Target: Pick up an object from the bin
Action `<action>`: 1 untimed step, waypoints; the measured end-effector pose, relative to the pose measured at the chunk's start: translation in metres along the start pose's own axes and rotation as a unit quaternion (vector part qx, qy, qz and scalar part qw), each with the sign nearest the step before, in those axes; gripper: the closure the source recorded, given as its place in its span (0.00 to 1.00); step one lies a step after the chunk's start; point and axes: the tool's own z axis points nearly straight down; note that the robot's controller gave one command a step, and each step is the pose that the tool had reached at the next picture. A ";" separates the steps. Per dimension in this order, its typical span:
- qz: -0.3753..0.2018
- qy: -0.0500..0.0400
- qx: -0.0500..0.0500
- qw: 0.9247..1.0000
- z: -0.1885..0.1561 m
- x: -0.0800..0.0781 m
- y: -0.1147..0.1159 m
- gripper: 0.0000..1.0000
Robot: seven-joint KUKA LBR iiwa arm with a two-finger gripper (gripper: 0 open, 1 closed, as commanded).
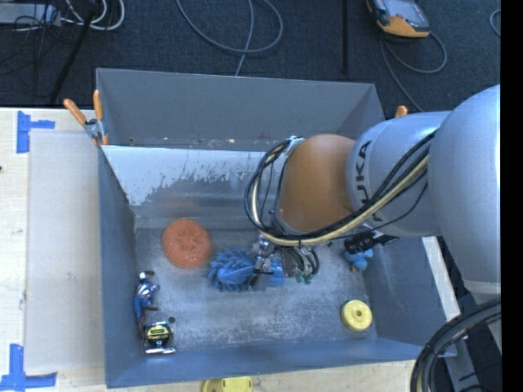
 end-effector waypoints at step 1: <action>0.000 0.000 0.000 1.000 0.000 0.000 0.000 0.00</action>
Offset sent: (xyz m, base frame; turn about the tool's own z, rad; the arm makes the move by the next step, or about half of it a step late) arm 0.0000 0.0000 0.0000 0.0000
